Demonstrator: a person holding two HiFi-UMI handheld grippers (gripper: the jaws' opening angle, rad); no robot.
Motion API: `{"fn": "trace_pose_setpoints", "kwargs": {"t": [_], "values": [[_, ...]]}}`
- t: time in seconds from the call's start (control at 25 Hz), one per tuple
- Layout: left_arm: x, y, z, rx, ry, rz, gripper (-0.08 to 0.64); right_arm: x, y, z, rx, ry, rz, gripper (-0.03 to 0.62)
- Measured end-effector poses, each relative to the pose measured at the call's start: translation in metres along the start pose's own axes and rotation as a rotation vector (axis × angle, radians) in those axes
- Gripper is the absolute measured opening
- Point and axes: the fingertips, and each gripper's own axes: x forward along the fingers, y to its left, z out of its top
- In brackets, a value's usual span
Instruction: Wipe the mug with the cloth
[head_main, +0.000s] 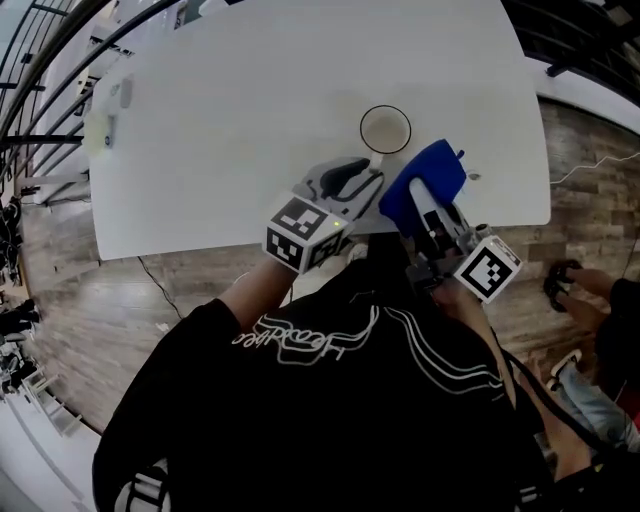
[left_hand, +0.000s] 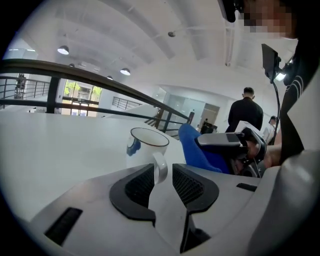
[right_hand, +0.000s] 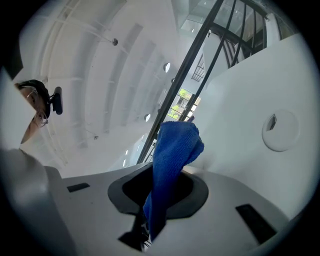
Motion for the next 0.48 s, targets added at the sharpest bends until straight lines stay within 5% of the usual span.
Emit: {"fn": "trace_pose_setpoints", "kwargs": {"t": [0.48], "values": [[0.004,0.002,0.001,-0.012,-0.021,-0.059,0.063,0.026,-0.016,-0.003,0.076,-0.046,0.042,0.054]]}}
